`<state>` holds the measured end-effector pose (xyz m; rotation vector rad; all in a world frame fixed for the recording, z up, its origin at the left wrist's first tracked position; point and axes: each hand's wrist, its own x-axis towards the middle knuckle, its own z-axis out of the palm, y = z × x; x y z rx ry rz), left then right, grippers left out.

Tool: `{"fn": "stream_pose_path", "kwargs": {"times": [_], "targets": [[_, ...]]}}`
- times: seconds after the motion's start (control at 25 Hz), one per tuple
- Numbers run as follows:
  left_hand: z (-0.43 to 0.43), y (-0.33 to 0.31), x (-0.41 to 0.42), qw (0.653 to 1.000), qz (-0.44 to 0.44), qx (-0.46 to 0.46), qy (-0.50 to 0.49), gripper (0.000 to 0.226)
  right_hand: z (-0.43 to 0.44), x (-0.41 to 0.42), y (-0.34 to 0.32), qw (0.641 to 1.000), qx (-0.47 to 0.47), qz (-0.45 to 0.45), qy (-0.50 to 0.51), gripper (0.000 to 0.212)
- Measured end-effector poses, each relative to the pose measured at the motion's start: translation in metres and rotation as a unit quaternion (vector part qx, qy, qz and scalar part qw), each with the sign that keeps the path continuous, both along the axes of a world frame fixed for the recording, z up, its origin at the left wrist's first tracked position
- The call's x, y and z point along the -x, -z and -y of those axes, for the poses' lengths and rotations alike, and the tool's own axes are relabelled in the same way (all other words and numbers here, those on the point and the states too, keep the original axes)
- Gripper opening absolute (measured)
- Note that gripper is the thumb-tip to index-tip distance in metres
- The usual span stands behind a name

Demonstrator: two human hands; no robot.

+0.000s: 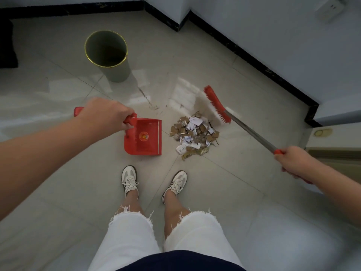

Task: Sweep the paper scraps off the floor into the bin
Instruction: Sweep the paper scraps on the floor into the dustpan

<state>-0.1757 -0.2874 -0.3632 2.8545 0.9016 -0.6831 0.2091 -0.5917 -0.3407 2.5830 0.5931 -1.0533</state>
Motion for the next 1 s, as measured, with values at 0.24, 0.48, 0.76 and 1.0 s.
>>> {"fn": "stream_pose_path", "kwargs": {"times": [0.24, 0.48, 0.76, 1.0], "targets": [[-0.013, 0.002, 0.015, 0.998, 0.063, 0.003, -0.007, 0.03, -0.03, 0.033, 0.043, 0.998, 0.021, -0.029, 0.043, 0.037], [-0.026, 0.022, 0.008, 0.998, 0.066, 0.014, 0.014, 0.03, -0.051, 0.064, 0.064, 0.991, 0.002, -0.062, 0.114, 0.037], [-0.037, 0.035, 0.007, 0.992, 0.124, 0.028, 0.024, 0.026, -0.082, 0.133, 0.069, 0.969, -0.054, -0.156, 0.183, 0.027], [-0.058, 0.038, -0.003, 0.99, 0.132, 0.028, 0.031, 0.03, -0.099, 0.201, 0.054, 0.952, -0.082, -0.225, 0.192, 0.033]]}}
